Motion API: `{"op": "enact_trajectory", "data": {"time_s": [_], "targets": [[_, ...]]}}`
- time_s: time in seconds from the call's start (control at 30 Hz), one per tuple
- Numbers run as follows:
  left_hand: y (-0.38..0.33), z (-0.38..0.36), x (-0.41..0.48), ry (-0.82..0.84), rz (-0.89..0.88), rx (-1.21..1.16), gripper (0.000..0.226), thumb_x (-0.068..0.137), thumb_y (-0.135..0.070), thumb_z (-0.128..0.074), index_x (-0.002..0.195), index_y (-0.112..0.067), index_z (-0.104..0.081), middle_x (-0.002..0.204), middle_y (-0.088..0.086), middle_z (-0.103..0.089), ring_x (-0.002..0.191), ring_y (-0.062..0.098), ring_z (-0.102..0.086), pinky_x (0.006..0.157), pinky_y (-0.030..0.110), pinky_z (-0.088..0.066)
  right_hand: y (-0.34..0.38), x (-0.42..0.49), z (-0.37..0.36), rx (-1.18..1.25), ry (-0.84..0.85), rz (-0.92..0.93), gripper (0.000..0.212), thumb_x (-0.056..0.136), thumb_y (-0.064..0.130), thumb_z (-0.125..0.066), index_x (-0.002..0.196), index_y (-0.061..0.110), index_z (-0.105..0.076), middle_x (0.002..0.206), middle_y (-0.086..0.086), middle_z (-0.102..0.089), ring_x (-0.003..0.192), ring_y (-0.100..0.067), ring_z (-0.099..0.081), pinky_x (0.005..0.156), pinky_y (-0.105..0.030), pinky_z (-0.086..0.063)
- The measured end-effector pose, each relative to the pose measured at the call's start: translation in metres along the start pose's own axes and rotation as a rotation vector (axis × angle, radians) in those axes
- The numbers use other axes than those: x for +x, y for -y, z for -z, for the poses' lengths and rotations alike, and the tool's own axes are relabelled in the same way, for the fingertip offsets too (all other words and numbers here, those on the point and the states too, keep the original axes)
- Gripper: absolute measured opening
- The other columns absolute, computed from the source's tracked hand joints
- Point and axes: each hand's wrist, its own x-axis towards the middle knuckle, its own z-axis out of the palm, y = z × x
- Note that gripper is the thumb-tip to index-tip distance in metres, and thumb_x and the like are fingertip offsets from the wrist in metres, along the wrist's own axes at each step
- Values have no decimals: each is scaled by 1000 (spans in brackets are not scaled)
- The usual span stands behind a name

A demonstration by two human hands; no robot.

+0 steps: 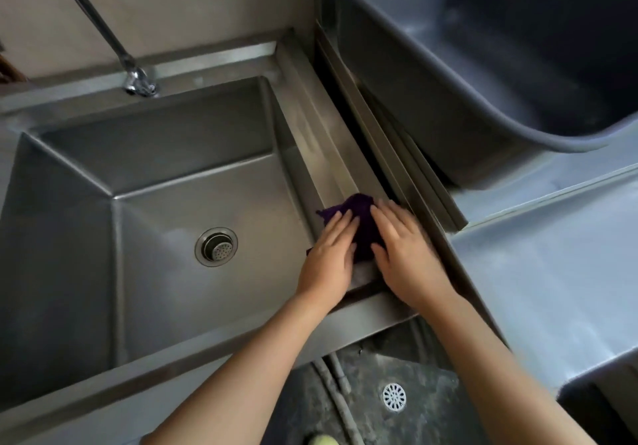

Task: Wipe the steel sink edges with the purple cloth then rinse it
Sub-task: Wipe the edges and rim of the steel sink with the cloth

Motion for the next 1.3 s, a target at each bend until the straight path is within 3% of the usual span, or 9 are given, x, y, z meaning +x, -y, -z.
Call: {"op": "enact_trajectory", "data": {"time_s": [0.1,0.2,0.3,0.4,0.57,0.77,1.07,1.3], "targets": [[2,-5,12,3,-35,218,60,92,-40,-17,143,-13,-34,152,3,-30,143,14,-19,118,26,-9,-1,2,-15,107,-16,-85,59,95,11,-43,148,11,-18,156,-8,-17,145,-18,-10,117,-26,-6],[4,-4,22,37,-36,322,67,90,-48,-13,146,-14,-25,155,2,-22,145,15,-13,117,24,0,1,11,-23,90,-51,-110,59,96,10,-40,148,8,-14,157,-11,-16,145,-20,-9,119,-32,-7],[13,3,42,49,1,359,53,100,-37,-23,148,-15,-17,158,2,-14,146,13,-6,118,25,1,2,34,-24,72,-11,-74,61,97,15,-41,149,10,-10,158,-9,-12,146,-17,-5,116,-24,2],[16,16,66,40,24,365,51,101,-31,-27,148,-13,-15,158,3,-12,146,13,-6,118,25,1,3,60,-19,85,41,-56,64,97,16,-41,149,11,-5,158,-6,-6,146,-14,0,110,-17,9],[27,31,105,28,73,314,51,101,-28,-30,147,-12,-15,158,3,-12,145,13,-6,118,24,2,3,83,-29,26,57,-84,67,96,20,-41,148,8,0,159,-8,-2,146,-19,1,120,-36,-5],[44,41,136,-31,71,130,51,100,-25,-37,146,-13,-19,156,1,-15,145,11,-7,114,20,4,9,107,-32,-111,116,-112,66,100,36,-28,146,9,12,158,-7,12,145,-17,12,118,-30,5],[86,69,217,-41,20,198,50,100,-19,-36,145,-4,-22,155,10,-20,145,20,-13,118,29,-4,20,170,-37,-267,116,-106,58,101,31,-23,147,10,6,158,-10,7,145,-22,11,112,-30,12],[107,84,257,-39,-16,249,50,100,-19,-35,145,-3,-20,155,12,-21,145,21,-13,117,29,-4,23,207,-46,-256,113,-158,64,99,38,-28,148,11,3,158,-8,7,145,-19,10,114,-30,6]]}}
